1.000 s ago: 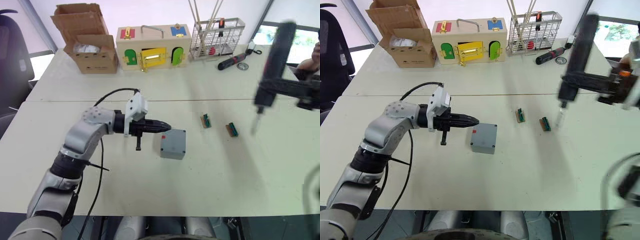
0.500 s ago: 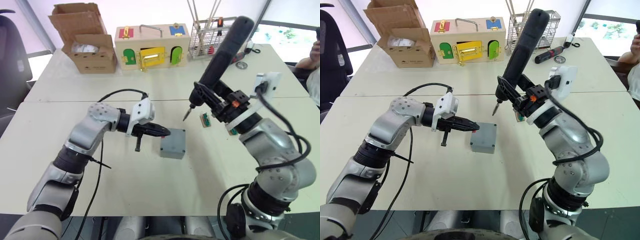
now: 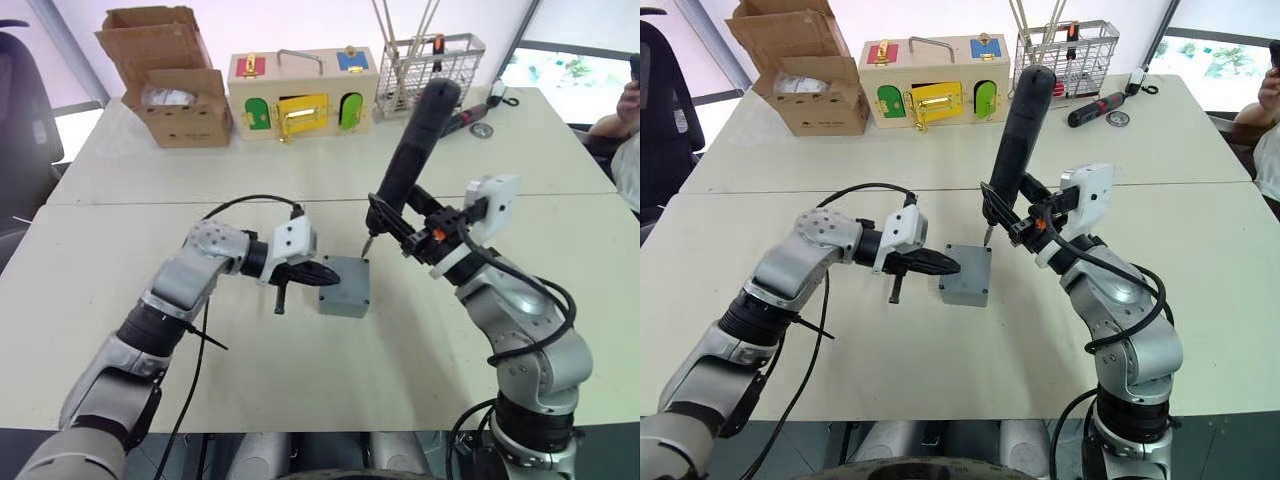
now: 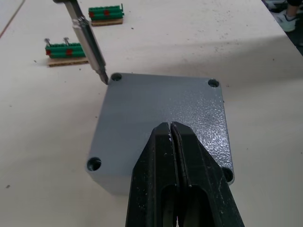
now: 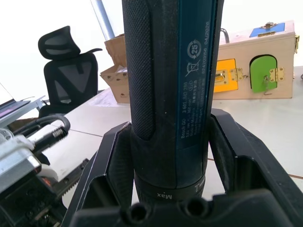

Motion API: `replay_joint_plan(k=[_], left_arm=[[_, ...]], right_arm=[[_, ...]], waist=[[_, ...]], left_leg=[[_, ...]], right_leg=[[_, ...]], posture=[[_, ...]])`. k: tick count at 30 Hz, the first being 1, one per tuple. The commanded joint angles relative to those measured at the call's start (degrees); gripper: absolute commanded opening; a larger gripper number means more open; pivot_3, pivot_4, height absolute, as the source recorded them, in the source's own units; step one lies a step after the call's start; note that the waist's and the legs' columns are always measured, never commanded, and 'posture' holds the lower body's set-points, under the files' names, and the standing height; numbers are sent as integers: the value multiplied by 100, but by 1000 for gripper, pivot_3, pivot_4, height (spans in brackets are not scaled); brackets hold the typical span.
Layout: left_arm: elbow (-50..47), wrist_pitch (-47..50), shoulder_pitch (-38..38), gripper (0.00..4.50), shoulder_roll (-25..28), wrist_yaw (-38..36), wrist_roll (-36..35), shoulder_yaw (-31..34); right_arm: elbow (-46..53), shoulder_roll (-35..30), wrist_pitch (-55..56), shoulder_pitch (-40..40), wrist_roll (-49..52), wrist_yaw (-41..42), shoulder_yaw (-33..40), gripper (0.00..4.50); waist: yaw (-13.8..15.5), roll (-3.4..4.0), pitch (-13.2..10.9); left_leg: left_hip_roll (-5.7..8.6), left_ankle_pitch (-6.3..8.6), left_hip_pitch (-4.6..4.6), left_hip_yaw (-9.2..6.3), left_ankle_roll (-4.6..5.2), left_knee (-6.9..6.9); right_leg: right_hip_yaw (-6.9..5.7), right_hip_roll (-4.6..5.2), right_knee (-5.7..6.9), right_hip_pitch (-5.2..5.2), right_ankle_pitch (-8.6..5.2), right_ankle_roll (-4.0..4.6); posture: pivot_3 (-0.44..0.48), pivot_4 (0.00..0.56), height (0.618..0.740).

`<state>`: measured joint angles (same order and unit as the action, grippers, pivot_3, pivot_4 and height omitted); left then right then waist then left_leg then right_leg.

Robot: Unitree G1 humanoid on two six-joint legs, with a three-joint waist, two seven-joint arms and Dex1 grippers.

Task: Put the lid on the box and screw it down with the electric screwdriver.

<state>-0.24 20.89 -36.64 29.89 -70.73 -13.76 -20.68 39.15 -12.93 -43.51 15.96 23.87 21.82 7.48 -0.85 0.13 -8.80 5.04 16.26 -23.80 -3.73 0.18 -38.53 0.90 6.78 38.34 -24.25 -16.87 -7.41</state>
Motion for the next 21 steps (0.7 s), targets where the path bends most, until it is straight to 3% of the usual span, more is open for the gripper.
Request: replay_joint_plan(k=[1,12,21], left_arm=[[-105,-98,-29,0,-52,34,84,-19],[150,-380,-71,0,-152,4,280,-62],[156,-405,-45,0,-188,54,299,-55]], right_arm=[[385,-127,203,5,218,6,66,1977],[427,-380,141,16,563,-241,205,1977],[344,-617,292,-210,512,-181,-112,1977]], waist=[[0,0,0],[1,0,0],[-3,0,0]], left_leg=[[0,0,0,0,0,0],[0,0,0,0,0,-5],[0,1,0,-1,1,-8]], right_leg=[[0,0,0,0,0,0],[0,0,-1,3,0,0],[0,0,0,6,0,0]], posture=[[0,150,740],[0,150,740],[0,150,740]])
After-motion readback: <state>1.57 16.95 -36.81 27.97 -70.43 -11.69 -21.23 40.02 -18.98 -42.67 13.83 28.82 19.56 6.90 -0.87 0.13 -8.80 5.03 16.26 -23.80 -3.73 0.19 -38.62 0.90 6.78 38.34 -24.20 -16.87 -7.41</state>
